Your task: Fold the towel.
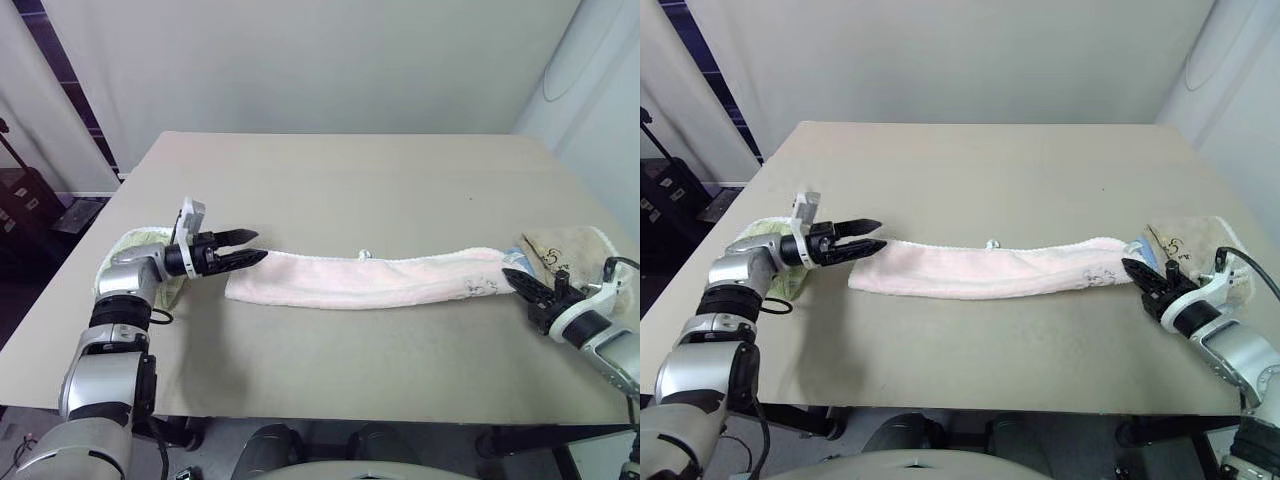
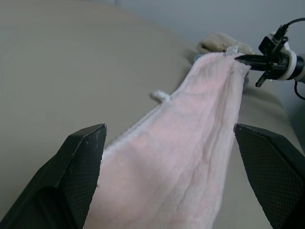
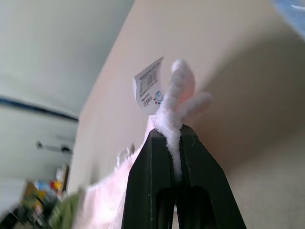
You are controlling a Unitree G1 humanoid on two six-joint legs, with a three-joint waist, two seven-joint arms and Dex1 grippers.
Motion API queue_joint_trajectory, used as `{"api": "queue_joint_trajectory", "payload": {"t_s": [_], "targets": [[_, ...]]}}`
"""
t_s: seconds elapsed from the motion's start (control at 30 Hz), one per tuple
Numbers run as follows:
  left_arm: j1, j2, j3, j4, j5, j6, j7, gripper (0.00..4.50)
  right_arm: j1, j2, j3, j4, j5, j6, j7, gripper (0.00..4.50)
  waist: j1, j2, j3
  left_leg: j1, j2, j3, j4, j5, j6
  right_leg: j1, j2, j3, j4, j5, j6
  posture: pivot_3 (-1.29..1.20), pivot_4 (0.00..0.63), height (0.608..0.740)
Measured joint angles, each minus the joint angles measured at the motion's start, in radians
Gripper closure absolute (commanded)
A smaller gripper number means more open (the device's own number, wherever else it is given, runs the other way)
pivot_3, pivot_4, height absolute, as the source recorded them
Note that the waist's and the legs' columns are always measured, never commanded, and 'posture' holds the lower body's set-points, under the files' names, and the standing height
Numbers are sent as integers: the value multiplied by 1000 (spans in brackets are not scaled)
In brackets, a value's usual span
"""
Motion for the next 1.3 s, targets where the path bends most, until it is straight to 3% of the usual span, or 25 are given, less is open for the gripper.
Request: {"api": "queue_joint_trajectory", "payload": {"t_s": [0.27, 0.53, 0.73, 0.93, 1.03, 1.3], "targets": [[35, -11, 10, -80, -14, 30, 43, 0, -123, -56, 168, -174, 37, 51, 32, 4484, 1, 0, 0, 0, 0, 0, 0, 0, 0, 0, 0, 0, 0, 2, 3, 0, 0, 740], [55, -21, 8, -122, -19, 32, 67, 0, -249, 4, 437, -252, 68, 73, 34, 4484, 5, -1, 0, -7, 0, 0, 0, 0, 0, -6, 0, 0, 0, 2, 4, 0, 0, 740], [59, -31, 7, -130, -19, 30, 86, 0, -257, 132, 642, -248, -209, 16, 101, 4484, 2, -2, 0, -11, 0, 0, 2, 0, 0, -10, 0, 0, 0, 2, 5, 0, 0, 740], [80, -36, -2, -150, -19, 30, 89, 0, -285, 163, 713, -191, -517, -102, 147, 4484, 4, -2, 0, -12, 0, 0, 3, 0, 0, -10, -1, -1, 0, 2, 5, 0, 0, 740], [80, -41, -13, -153, -18, 30, 91, 0, -282, 182, 729, -193, -574, -108, 193, 3750, 2, -2, 0, -12, 0, 0, 2, 0, 0, -11, -1, -1, 1, 2, 5, 0, 0, 740], [74, -57, -31, -144, -16, 22, 102, 0, -259, 202, 737, -279, -611, -75, 305, 832, 1, -2, -1, -12, 0, 0, 2, 1, -1, -11, -1, -1, 1, 2, 4, 0, 0, 740]]}}
